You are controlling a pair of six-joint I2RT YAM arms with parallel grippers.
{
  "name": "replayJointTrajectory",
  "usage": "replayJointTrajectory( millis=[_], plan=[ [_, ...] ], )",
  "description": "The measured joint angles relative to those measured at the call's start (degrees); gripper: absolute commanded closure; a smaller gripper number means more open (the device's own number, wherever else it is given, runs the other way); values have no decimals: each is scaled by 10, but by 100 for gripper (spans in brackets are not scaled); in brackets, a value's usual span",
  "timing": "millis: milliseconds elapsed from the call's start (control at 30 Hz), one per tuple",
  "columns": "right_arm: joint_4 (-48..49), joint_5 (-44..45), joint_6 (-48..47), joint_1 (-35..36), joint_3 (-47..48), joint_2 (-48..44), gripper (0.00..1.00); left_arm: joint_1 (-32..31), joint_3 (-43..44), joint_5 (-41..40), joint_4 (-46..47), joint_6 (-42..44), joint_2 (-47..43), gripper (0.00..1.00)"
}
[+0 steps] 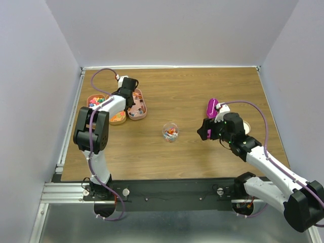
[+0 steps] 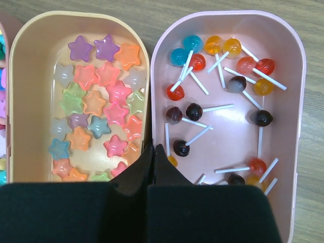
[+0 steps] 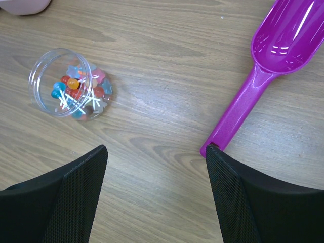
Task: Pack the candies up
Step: Move the storage box to the center of the board, then pick up the bottle lid at the center of the board.
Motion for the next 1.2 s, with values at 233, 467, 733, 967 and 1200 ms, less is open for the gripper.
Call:
replayJointTrajectory(
  millis=[233, 467, 733, 967, 1200],
  plan=[
    [0, 0, 0, 0, 0, 0, 16, 0, 0, -1, -7, 13, -10, 100],
    [0, 0, 0, 0, 0, 0, 16, 0, 0, -1, -20, 31, -17, 99],
    [0, 0, 0, 0, 0, -1, 16, -1, 0, -1, -28, 39, -17, 71],
    [0, 9, 7, 0, 0, -12, 11, -1, 0, -1, -26, 39, -18, 58],
    [-53, 122, 76, 0, 36, -31, 0, 1, 0, 4, -41, 43, -76, 46]
  ],
)
